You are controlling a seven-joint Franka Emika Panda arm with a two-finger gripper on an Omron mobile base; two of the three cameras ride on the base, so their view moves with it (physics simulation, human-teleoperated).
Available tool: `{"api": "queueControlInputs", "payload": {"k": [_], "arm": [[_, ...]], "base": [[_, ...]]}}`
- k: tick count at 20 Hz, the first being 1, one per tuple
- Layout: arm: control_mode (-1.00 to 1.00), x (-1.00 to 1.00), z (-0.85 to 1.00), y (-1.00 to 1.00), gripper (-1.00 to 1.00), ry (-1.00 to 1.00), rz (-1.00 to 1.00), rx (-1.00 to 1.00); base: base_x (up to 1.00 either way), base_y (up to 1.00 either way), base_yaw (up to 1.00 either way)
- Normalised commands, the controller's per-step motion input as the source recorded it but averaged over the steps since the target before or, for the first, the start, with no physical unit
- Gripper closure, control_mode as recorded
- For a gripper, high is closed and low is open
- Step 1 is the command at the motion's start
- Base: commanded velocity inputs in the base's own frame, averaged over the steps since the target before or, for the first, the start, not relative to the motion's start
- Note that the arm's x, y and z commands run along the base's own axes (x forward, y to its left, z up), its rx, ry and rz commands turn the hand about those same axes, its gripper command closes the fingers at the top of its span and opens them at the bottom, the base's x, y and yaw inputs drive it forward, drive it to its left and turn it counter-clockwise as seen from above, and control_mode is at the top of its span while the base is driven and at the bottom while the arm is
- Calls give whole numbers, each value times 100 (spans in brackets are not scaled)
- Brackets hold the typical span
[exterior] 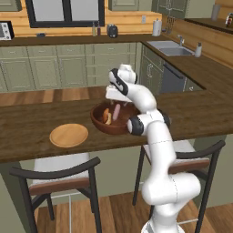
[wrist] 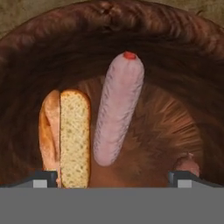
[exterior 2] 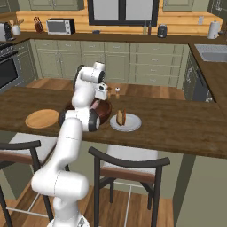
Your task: Place one bun and one sausage from the bowl on each plate.
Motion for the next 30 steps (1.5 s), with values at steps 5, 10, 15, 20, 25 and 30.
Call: {"api": "queueControlInputs", "payload": {"k": [5,10,15,20,25,30], "arm": [[-100,18,-40,-1,-100,-15,0,-18],[-100,17,-16,0,-100,-8,0,-3],[-100,22,-32,0,-100,-3,0,-1],[-100,6,-30,0,-100,-4,0,-1],[-100,-3,-28,0,-100,-2,0,0],[-100,0,0,1,-100,0,0,0]], "base": [[0,0,0],[0,0,0],[0,0,0],[0,0,0],[0,0,0],[0,0,0]]}}
